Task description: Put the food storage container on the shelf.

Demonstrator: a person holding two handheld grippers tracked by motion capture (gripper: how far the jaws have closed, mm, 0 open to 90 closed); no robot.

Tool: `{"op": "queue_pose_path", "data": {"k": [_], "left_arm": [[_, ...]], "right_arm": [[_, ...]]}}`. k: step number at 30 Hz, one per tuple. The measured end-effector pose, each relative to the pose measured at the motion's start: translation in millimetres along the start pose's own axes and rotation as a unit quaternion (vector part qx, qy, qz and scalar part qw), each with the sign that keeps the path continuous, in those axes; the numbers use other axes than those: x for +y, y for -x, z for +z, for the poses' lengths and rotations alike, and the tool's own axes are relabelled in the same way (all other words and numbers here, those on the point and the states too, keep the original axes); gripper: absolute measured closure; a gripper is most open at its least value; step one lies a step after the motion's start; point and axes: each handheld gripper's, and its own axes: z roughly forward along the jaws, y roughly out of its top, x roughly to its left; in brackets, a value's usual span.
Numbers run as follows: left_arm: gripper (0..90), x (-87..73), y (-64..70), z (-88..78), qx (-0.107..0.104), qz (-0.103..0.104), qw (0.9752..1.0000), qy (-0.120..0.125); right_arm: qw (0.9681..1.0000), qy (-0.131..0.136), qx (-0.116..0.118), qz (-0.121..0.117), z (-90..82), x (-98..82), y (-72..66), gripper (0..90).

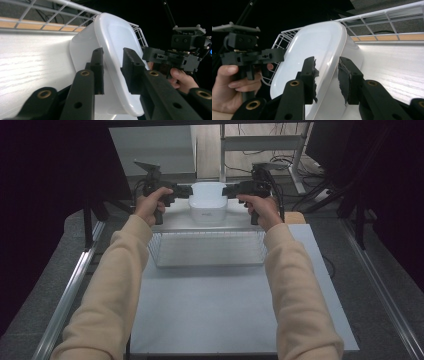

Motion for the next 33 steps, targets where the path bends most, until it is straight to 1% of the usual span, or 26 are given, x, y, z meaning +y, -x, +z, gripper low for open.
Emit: {"op": "queue_pose_path", "data": {"k": [3,4,5,6,7,8,10,11,13,14,15,17,19,20,21,22,23,25,26,27,28,29,30,31,32,33], "left_arm": [[69.0,-0.9,1.4,0.3,0.003,0.005,1.0,-0.003],[66.0,-1.5,3.0,0.6,0.002,0.009,1.0,-0.001],[60.2,-2.4,5.8,0.1,0.005,0.016,0.9998,0.006],[55.7,-3.5,9.8,-1.3,0.015,0.026,0.9995,0.013],[50.3,-3.5,9.8,-1.3,0.015,0.026,0.9995,0.013],[47.4,-6.8,18.8,-5.3,0.033,0.052,0.9979,0.021],[41.3,-11.7,27.5,-12.7,0.044,0.082,0.9953,0.026],[39.5,-14.1,30.6,-15.4,0.048,0.092,0.9942,0.027],[37.4,-21.9,38.3,-22.5,0.056,0.118,0.991,0.032],[36.5,-28.0,42.5,-27.1,0.059,0.129,0.9892,0.036],[35.6,-31.9,44.5,-29.9,0.06,0.134,0.9883,0.04],[34.5,-42.7,49.0,-37.5,0.069,0.15,0.9852,0.045],[34.1,-56.5,53.1,-45.0,0.079,0.169,0.9812,0.049],[33.6,-61.6,54.0,-47.4,0.082,0.176,0.9797,0.051],[33.5,-61.6,54.0,-47.4,0.082,0.176,0.9797,0.051],[33.0,-70.3,55.4,-51.1,0.087,0.186,0.9773,0.051],[32.6,-82.7,57.0,-55.5,0.093,0.2,0.9741,0.051],[31.7,-97.7,58.3,-60.4,0.099,0.215,0.9701,0.052],[31.1,-97.7,58.3,-60.4,0.099,0.215,0.9701,0.052],[30.6,-114.1,58.8,-64.6,0.104,0.232,0.9658,0.054],[30.4,-114.1,58.8,-64.6,0.104,0.232,0.9658,0.054],[29.9,-132.6,56.8,-67.5,0.109,0.246,0.9617,0.05],[29.6,-140.7,55.0,-68.4,0.11,0.249,0.9609,0.051],[29.5,-140.7,55.0,-68.4,0.11,0.249,0.9609,0.051],[29.3,-156.0,49.6,-69.4,0.11,0.255,0.9594,0.049],[29.2,-161.5,47.5,-69.6,0.111,0.256,0.959,0.049]], "right_arm": [[1.0,0.004,-0.002,-0.001,0.4,-0.4,-0.7,66.1],[1.0,0.004,-0.003,-0.004,0.5,-0.7,-1.4,62.5],[0.9999,0.003,-0.009,-0.009,0.5,-1.5,-3.5,55.4],[0.9997,0.01,-0.014,-0.016,-0.2,-2.6,-6.2,51.4],[0.9993,0.021,-0.019,-0.026,-1.9,-3.8,-9.5,46.6],[0.9985,0.029,-0.023,-0.04,-4.2,-5.0,-13.2,43.8],[0.9959,0.036,-0.033,-0.077,-10.7,-8.3,-20.9,38.5],[0.9937,0.04,-0.037,-0.099,-15.9,-11.2,-25.0,36.8],[0.9904,0.052,-0.033,-0.124,-25.4,-17.9,-29.1,34.9],[0.9895,0.053,-0.029,-0.131,-29.0,-20.8,-29.8,34.3],[0.9884,0.053,-0.025,-0.14,-35.1,-25.7,-30.7,33.5],[0.9858,0.058,-0.019,-0.157,-44.0,-34.2,-31.1,32.3],[0.9826,0.058,-0.022,-0.175,-53.3,-44.5,-31.6,31.7],[0.9811,0.056,-0.023,-0.184,-58.9,-51.2,-31.8,31.5],[0.9811,0.056,-0.023,-0.184,-58.9,-51.2,-31.8,31.5],[0.9787,0.054,-0.025,-0.196,-67.1,-62.2,-31.7,31.3],[0.9774,0.055,-0.025,-0.202,-70.8,-67.8,-31.3,31.2],[0.9753,0.054,-0.024,-0.213,-76.9,-78.6,-30.8,31.1],[0.9739,0.055,-0.024,-0.219,-80.3,-85.2,-30.3,31.1],[0.9718,0.056,-0.026,-0.228,-84.5,-93.9,-29.5,31.1],[0.9704,0.056,-0.026,-0.234,-86.7,-99.5,-28.7,31.1],[0.9687,0.056,-0.026,-0.241,-90.1,-108.9,-26.9,31.1],[0.9671,0.059,-0.027,-0.246,-92.7,-116.6,-24.9,31.1],[0.9671,0.059,-0.027,-0.246,-92.7,-116.6,-24.9,31.1],[0.9657,0.06,-0.025,-0.251,-97.0,-131.7,-19.8,31.1],[0.9656,0.061,-0.022,-0.252,-98.7,-139.1,-16.6,31.1]]}}
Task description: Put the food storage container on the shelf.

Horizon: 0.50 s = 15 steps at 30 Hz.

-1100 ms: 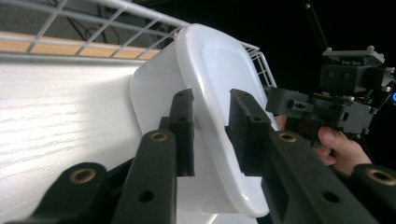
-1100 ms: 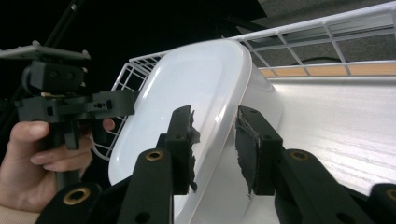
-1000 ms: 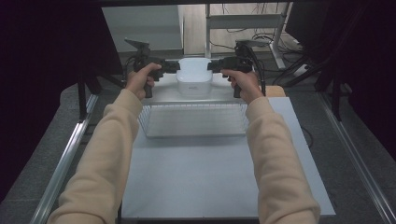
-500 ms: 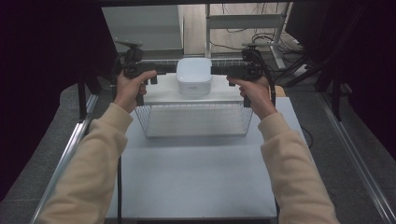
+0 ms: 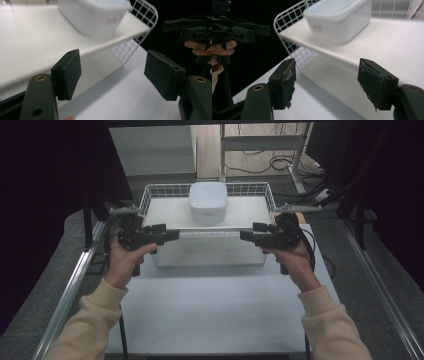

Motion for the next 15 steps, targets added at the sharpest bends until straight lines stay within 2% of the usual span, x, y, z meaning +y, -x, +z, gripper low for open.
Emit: {"op": "queue_pose_path", "data": {"k": [6,11,14,15], "left_arm": [[28.7,-46.9,3.5,0.0,0.016,0.01,0.9998,-0.01],[28.4,-88.7,3.2,1.7,0.032,0.016,0.9988,-0.032],[28.4,-109.5,0.5,3.8,0.037,0.013,0.9982,-0.046],[28.3,-109.5,0.5,3.8,0.037,0.013,0.9982,-0.046]], "right_arm": [[0.9999,0.005,-0.005,-0.012,-13.7,-45.4,-2.5,31.1],[0.9995,-0.006,-0.025,-0.018,-22.1,-86.5,-2.5,30.8],[0.9989,-0.019,-0.039,-0.015,-24.0,-111.1,0.8,30.4],[0.9989,-0.019,-0.039,-0.015,-24.0,-111.1,0.8,30.4]]}}
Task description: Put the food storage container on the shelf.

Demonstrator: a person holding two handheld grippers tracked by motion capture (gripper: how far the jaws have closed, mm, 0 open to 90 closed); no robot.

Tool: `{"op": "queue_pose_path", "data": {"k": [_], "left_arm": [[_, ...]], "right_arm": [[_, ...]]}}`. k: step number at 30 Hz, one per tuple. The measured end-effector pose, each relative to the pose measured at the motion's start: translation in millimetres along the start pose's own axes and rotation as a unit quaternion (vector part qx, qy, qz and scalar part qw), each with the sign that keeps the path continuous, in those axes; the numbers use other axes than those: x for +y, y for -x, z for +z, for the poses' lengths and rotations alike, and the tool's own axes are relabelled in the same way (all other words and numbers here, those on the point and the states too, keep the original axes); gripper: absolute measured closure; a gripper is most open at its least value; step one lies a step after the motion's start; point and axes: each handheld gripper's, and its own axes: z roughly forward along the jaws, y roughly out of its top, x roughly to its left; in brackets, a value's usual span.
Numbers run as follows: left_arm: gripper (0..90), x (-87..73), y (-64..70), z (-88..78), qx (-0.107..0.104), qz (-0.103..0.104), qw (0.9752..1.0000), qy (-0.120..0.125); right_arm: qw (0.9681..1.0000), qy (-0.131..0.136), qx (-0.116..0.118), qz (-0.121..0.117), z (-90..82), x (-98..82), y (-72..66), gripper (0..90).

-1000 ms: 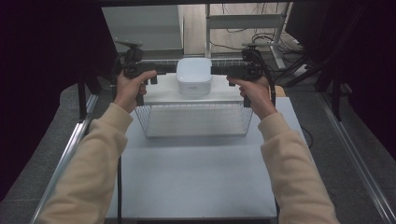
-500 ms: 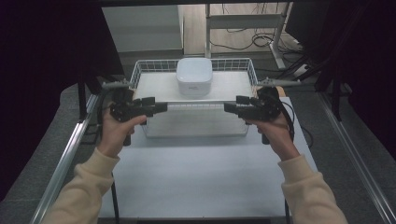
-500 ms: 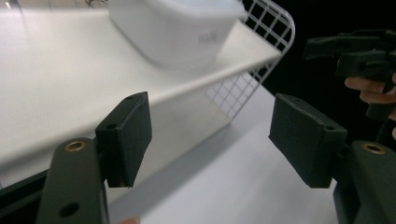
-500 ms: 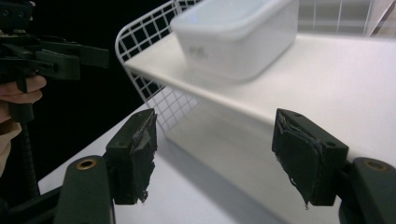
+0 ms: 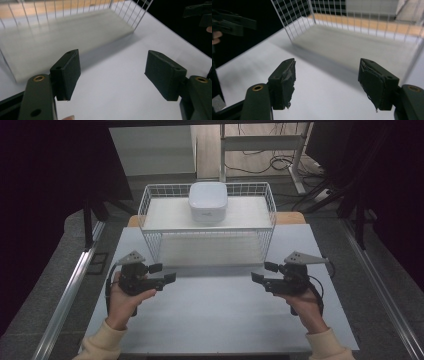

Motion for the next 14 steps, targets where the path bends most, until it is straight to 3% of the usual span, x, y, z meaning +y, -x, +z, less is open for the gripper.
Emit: {"op": "queue_pose_path", "data": {"k": [1,5,9,14], "left_arm": [[28.4,-12.5,-2.6,2.3,0.005,-0.006,0.9999,-0.008],[28.3,-26.1,-7.8,6.0,0.022,-0.006,0.9994,-0.026],[28.0,-28.8,-9.7,5.6,0.024,-0.007,0.9993,-0.028],[26.9,-28.9,-9.4,4.5,0.021,-0.007,0.9994,-0.027]], "right_arm": [[0.9999,-0.011,-0.007,0.005,1.3,-16.5,4.1,29.8],[0.9992,-0.034,-0.021,0.005,3.6,-36.6,10.2,29.0],[0.9988,-0.041,-0.027,0.001,5.7,-41.5,10.9,27.7],[0.9984,-0.029,-0.04,-0.025,7.8,-42.0,7.8,22.0]]}}
